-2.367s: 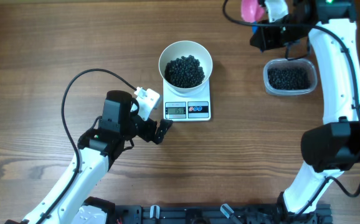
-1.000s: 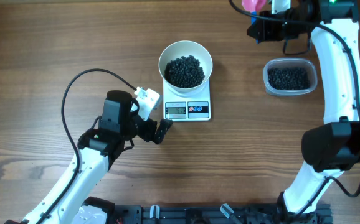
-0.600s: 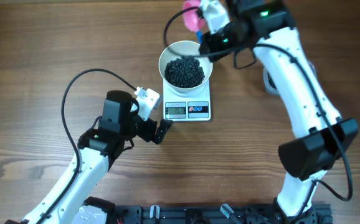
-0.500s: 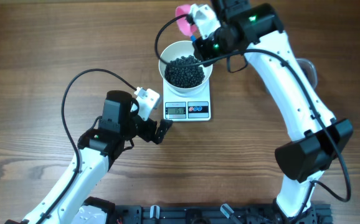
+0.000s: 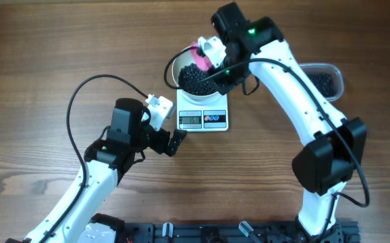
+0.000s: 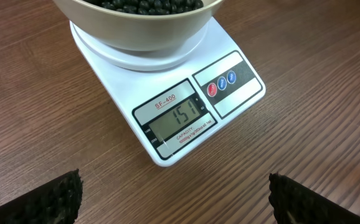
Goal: Scoop item into bowl and weigh 150g on scale
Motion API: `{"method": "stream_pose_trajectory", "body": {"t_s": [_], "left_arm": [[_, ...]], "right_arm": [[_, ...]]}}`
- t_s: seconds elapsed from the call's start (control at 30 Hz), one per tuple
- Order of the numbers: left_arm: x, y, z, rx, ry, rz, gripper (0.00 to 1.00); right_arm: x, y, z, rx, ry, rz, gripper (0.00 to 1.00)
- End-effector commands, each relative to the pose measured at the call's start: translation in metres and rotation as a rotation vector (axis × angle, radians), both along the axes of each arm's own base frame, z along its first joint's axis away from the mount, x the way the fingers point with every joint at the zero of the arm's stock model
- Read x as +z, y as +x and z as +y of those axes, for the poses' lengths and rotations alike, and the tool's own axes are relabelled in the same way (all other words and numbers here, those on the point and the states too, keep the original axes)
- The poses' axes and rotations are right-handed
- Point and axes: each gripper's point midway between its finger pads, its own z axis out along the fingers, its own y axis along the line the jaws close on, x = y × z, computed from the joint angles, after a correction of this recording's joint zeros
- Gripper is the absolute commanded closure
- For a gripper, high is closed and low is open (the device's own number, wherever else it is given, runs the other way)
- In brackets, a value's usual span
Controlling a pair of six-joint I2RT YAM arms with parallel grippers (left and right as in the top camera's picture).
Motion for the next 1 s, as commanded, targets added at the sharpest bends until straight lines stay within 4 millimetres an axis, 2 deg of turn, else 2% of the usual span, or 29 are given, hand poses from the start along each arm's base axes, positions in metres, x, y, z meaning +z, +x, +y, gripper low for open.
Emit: {"method": "stream_pose_trajectory", "body": {"t_s": [0.0,0.23,0.43,0.63,0.97], "left_arm": [[-0.001,0.000,0.000,0.004,0.002,0.001,0.00],[-0.001,0.000,0.000,0.004,0.001,0.002,0.00],[-0.001,0.000,0.000,0.004,0.001,0.002,0.00],[-0.001,0.000,0.000,0.004,0.001,0.002,0.00],[-0.001,0.000,0.000,0.004,0.001,0.002,0.00]], "right_arm": [[-0.026,-0.004,-0.006,0.021,-0.058,0.050,0.96],[-0.046,0.001,-0.015,0.022,-0.130,0.053,0.96],[-0.063,0.001,-0.010,0.048,-0.163,0.061,0.96],[-0.063,0.007,-0.009,0.053,-0.169,0.033,0.96],[-0.063,0.002,-0.005,0.069,-0.140,0.058,0.96]]}}
